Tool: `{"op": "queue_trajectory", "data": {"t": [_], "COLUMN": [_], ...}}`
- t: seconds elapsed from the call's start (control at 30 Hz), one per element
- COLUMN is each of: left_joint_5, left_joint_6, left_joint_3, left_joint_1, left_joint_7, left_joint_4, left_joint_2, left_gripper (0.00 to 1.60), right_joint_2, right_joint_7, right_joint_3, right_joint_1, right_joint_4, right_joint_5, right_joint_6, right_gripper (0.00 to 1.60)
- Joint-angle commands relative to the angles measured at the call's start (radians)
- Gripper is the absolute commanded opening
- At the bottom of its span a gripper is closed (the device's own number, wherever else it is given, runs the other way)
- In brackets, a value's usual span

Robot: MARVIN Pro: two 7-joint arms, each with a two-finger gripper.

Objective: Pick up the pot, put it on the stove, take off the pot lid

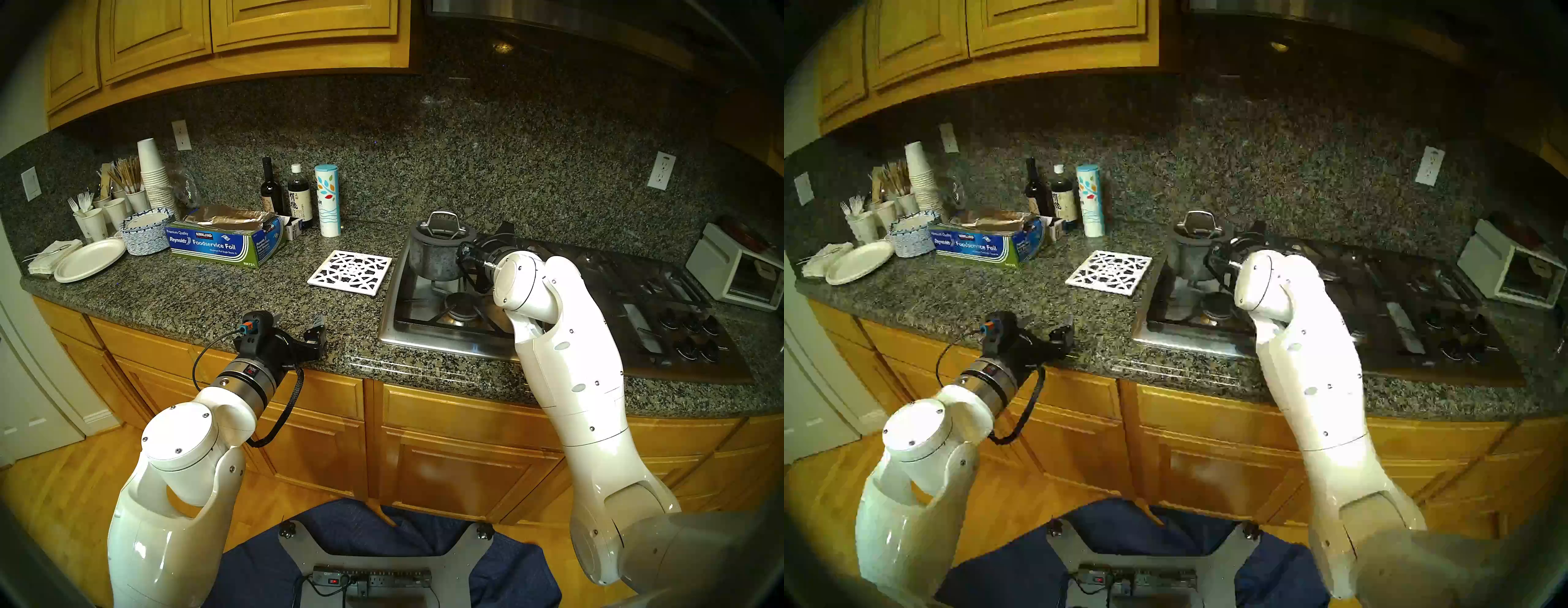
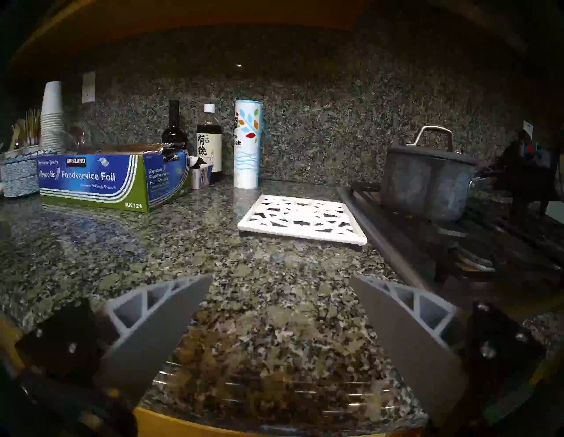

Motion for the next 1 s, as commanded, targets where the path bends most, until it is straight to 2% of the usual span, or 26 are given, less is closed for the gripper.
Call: {"op": "queue_trajectory", "data": {"t": [0.0,0.07,0.13,0.2,0.53,0.93,0.97], "left_joint_5": [0.000,0.000,0.000,0.000,0.001,0.002,0.002], "left_joint_6": [-0.010,-0.010,-0.010,-0.010,-0.009,-0.008,-0.008], "left_joint_3": [-0.002,-0.002,-0.002,-0.002,-0.003,-0.004,-0.004], "left_joint_1": [-0.019,-0.019,-0.019,-0.019,-0.019,-0.020,-0.020], "left_joint_7": [-0.001,-0.001,-0.002,-0.002,-0.005,-0.007,-0.007], "left_joint_4": [-0.029,-0.029,-0.028,-0.028,-0.028,-0.028,-0.027], "left_joint_2": [-0.002,-0.002,-0.002,-0.002,-0.002,-0.002,-0.003], "left_gripper": [1.60,1.60,1.60,1.60,1.60,1.60,1.60], "right_joint_2": [-0.008,-0.010,-0.010,-0.012,-0.016,-0.008,-0.006], "right_joint_7": [-0.049,-0.050,-0.048,-0.050,-0.050,-0.054,-0.052], "right_joint_3": [0.004,0.000,-0.002,-0.004,-0.018,-0.014,-0.013], "right_joint_1": [0.034,0.029,0.013,0.016,-0.044,-0.081,-0.091], "right_joint_4": [-0.111,-0.103,-0.139,-0.115,-0.190,-0.233,-0.260], "right_joint_5": [-0.026,-0.030,-0.035,-0.038,-0.076,-0.119,-0.122], "right_joint_6": [0.015,0.021,0.028,0.030,0.072,0.113,0.117], "right_gripper": [0.00,0.00,0.00,0.00,0.00,0.00,0.00]}}
